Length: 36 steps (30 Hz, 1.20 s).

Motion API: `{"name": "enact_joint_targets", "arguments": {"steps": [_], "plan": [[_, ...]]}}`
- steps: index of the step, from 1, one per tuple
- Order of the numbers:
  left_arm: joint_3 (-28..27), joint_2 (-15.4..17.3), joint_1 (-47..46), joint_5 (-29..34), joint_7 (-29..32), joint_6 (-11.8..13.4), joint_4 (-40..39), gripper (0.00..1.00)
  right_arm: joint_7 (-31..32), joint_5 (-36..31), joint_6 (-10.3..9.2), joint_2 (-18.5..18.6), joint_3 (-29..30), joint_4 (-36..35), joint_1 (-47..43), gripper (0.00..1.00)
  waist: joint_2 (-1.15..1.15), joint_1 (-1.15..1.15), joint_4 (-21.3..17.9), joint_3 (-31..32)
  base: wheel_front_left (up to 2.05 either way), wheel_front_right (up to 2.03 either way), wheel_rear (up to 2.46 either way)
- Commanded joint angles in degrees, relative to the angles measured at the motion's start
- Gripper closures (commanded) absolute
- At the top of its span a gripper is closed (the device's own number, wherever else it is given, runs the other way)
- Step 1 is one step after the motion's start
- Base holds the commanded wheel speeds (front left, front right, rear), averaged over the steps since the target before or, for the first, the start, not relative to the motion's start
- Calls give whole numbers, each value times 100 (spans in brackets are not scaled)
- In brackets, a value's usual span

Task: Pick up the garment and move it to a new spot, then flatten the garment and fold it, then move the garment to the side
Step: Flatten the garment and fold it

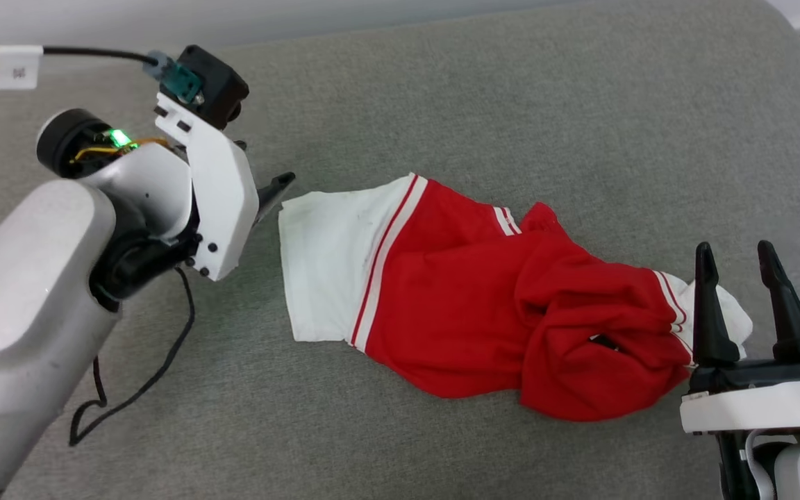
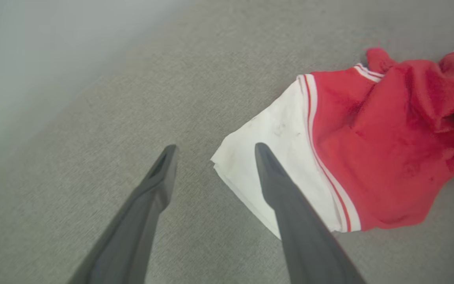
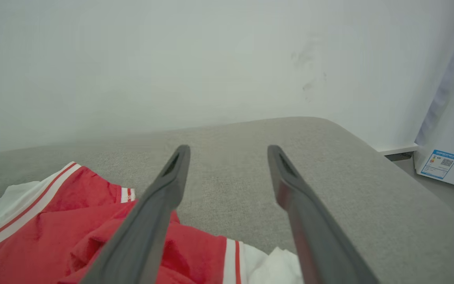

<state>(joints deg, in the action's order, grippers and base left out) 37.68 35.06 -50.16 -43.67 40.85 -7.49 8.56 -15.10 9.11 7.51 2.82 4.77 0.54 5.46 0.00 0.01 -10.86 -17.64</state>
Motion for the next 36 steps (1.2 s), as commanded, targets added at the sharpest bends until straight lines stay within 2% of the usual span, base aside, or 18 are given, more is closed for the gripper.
{"name": "enact_joint_targets", "arguments": {"steps": [1,6,15,16,17,18,27,36], "plan": [[132,80,-208,-98,191,10,79,0,-9,71,-4,10,-19,-12,101,0,0,-1,-261,-291,0,0,0],[605,201,-711,-380,702,10,405,0,-9,131,-4,10,-112,-6,206,0,0,-1,-453,-573,0,0,0],[1211,310,-789,-487,668,9,1058,0,-9,250,-4,11,-173,-20,276,0,0,-1,-632,-799,0,0,0],[1239,296,-756,-537,643,9,1139,63,-9,245,-4,11,-162,-25,275,0,0,-1,-625,-810,0,0,0],[1239,296,-756,-537,643,9,1139,63,-9,245,-4,11,-162,-25,275,0,0,-1,-625,-810,0,0,0],[1264,269,-747,-552,582,9,1174,100,-9,241,-4,11,-142,-30,275,0,0,-1,-608,-820,0,0,0],[998,123,-771,-594,-693,10,1508,100,-9,-17,-3,12,-80,-8,210,0,0,-1,-171,-521,0,0,0],[655,377,-178,-751,-1687,99,1640,100,-9,-268,-4,12,-64,57,19,0,0,-1,425,4,0,0,0]]}}
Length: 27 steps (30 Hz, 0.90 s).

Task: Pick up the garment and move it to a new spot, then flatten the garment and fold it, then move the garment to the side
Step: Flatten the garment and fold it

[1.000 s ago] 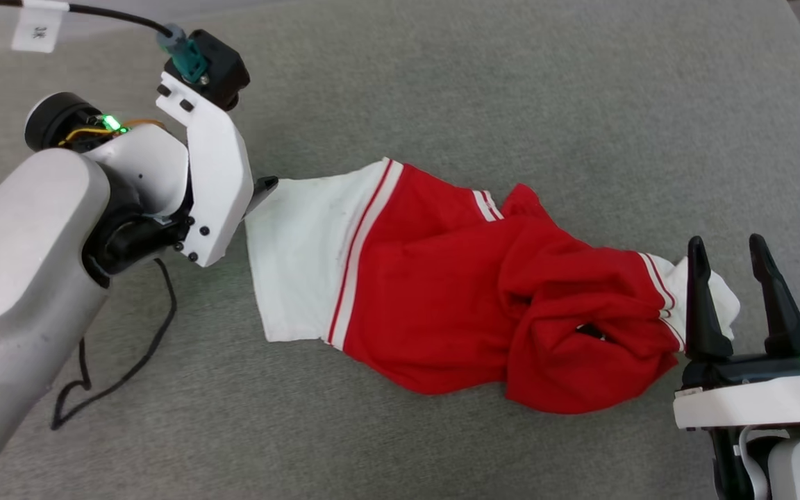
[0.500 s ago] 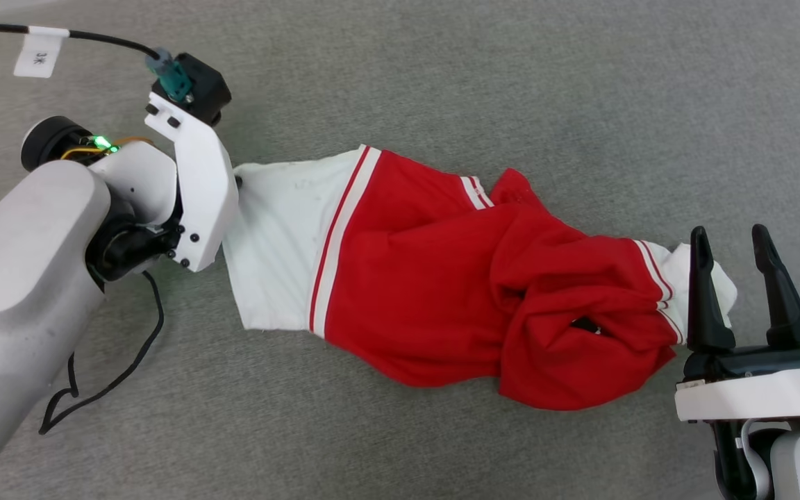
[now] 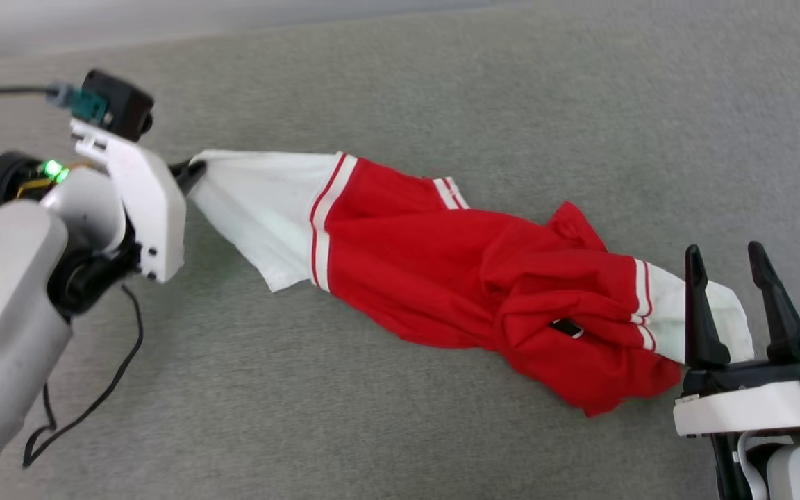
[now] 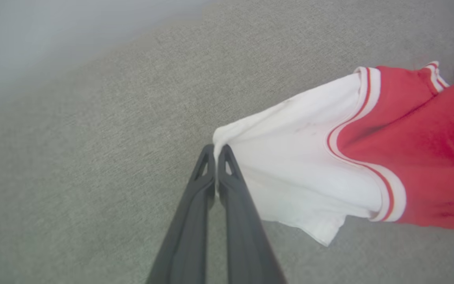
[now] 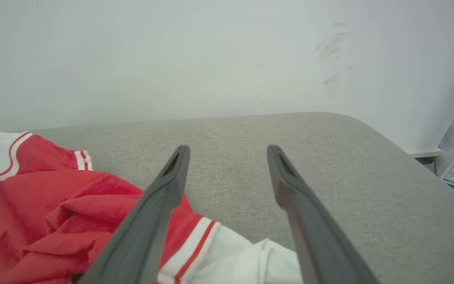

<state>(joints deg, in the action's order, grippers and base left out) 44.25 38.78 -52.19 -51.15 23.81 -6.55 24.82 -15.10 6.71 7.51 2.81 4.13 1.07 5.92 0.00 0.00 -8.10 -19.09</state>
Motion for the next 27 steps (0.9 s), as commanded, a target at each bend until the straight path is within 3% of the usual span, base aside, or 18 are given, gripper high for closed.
{"name": "enact_joint_targets", "arguments": {"steps": [1,12,14,18,24,27], "plan": [[-19,57,156,-25,-66,27,-31,100,-9,-42,-4,14,9,8,-44,0,0,0,206,199,0,0,0],[-76,467,1830,-302,-818,482,-944,100,-9,-134,-4,13,51,82,-263,0,0,0,602,615,0,0,0],[-94,442,2029,-323,-1007,573,-1102,0,-9,-143,-4,13,63,100,-279,0,0,0,645,666,0,0,0],[-252,355,2231,-152,-1730,735,-1340,0,-9,-170,-4,13,52,123,-323,0,0,0,690,791,0,0,0],[-564,199,2509,300,-3300,1008,-1689,0,-9,-220,-4,13,183,91,-392,0,0,0,725,1039,0,0,0],[-743,89,2780,555,-3775,1278,-1863,0,-9,-211,-4,13,235,73,-464,0,0,0,748,1150,0,0,0]]}}
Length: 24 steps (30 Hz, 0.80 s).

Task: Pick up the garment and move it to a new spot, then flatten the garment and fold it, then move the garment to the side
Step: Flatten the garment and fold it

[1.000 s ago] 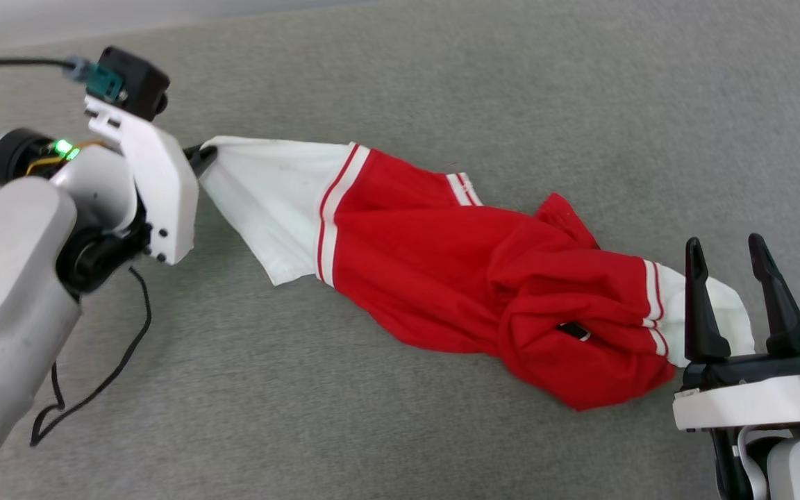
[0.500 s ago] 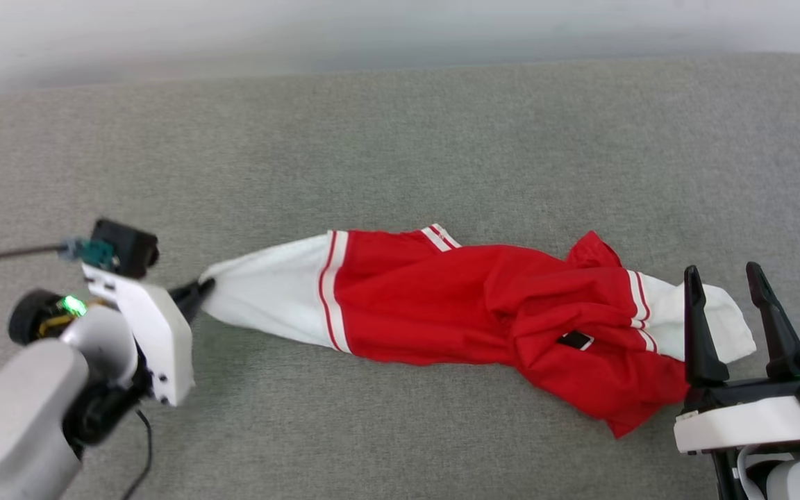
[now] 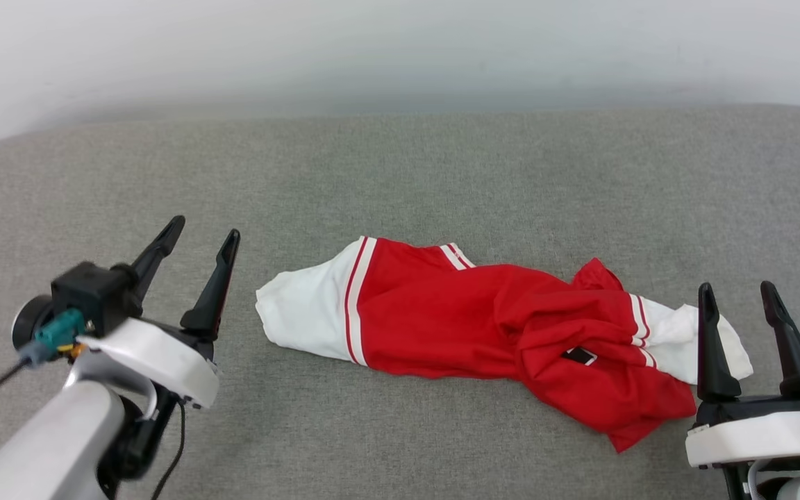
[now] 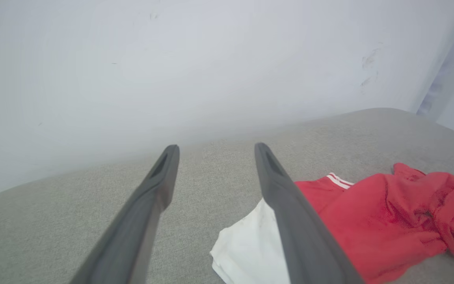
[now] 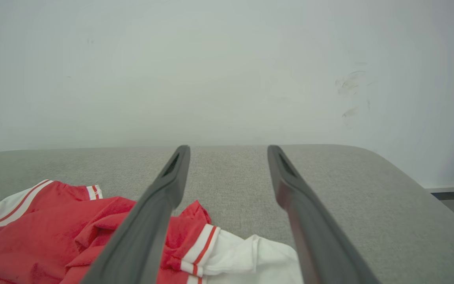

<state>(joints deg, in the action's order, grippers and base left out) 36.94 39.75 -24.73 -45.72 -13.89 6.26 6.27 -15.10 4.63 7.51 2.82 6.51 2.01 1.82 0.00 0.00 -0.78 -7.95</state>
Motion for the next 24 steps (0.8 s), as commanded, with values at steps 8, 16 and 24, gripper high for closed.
{"name": "enact_joint_targets", "arguments": {"steps": [8,16,24], "plan": [[-1199,-879,1302,1171,-128,395,-1073,0,-9,12,-4,11,60,-32,-242,0,0,0,75,289,0,0,0],[-2056,-1653,2273,2106,-131,30,-1446,0,59,-84,-4,12,-20,2,-327,0,0,0,81,398,0,0,0],[-2419,-2048,2359,2482,-132,-436,-1316,0,2706,449,-5,1062,-104,-578,-4,0,0,0,169,158,0,0,0]]}}
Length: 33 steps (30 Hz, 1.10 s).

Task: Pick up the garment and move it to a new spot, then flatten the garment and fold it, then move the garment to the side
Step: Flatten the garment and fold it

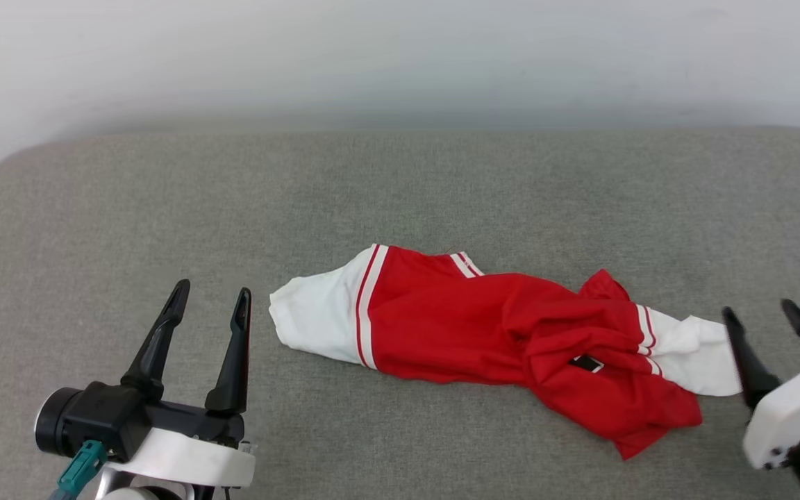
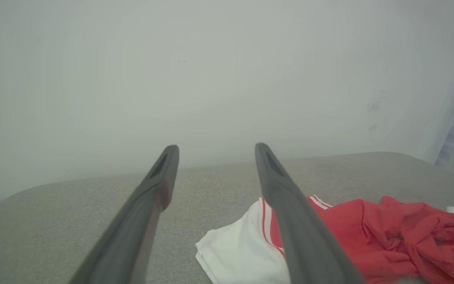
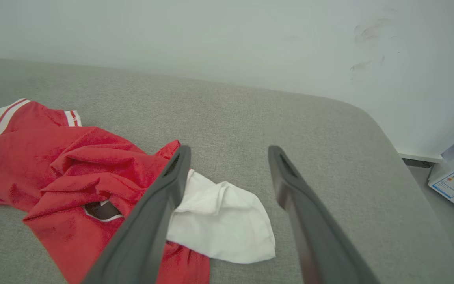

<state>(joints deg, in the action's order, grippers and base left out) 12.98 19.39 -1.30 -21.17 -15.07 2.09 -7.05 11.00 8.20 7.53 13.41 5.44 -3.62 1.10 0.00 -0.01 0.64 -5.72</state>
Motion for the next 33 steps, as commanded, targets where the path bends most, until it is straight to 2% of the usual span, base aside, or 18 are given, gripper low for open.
{"name": "enact_joint_targets", "arguments": {"steps": [1,3,7,9,11,14,17,23,29,30,31,32,33], "plan": [[-59,-60,-9,58,-14,-72,39,0,629,310,-6,199,-29,-90,96,0,0,1,41,-114,0,0,0],[-130,-150,-84,134,-14,-183,72,0,1758,687,-8,573,-57,-241,139,0,0,1,79,-222,0,0,0],[-237,-302,-226,257,-15,-396,163,0,3765,1206,-6,1012,101,-450,233,0,0,1,176,-451,0,0,0],[-277,-368,-311,323,-15,-483,208,0,4380,1281,-6,1052,173,-474,342,0,0,1,235,-558,0,0,0],[-296,-450,-386,382,-15,-563,260,0,4723,1231,-5,1103,226,-408,434,0,0,1,311,-670,0,0,0],[-306,-548,-502,454,-15,-669,311,0,4937,1076,-6,1160,294,-148,568,0,0,1,435,-814,0,0,0],[-339,-614,-578,515,-15,-746,364,0,4894,878,-6,1191,403,195,702,0,0,1,548,-938,0,0,0],[-413,-688,-676,603,-15,-839,398,0,4623,735,-6,1205,466,832,899,0,0,1,727,-1133,0,0,0],[-471,-769,-733,678,-15,-905,416,0,4191,638,-9,1110,235,1609,803,0,0,1,816,-1290,0,0,0],[-475,-780,-733,687,-15,-904,427,0,4119,621,-9,1136,194,1718,790,51,0,1,816,-1295,0,0,0],[-483,-795,-739,692,-15,-910,435,0,4032,606,-11,1185,186,1800,814,76,0,1,809,-1295,0,0,0],[-492,-807,-744,691,-15,-916,444,0,3938,579,-11,1250,179,1850,857,100,0,1,799,-1288,0,0,0],[-506,-816,-739,697,-15,-916,457,0,3836,551,-12,1353,169,1885,909,100,0,1,782,-1269,0,0,0]]}}
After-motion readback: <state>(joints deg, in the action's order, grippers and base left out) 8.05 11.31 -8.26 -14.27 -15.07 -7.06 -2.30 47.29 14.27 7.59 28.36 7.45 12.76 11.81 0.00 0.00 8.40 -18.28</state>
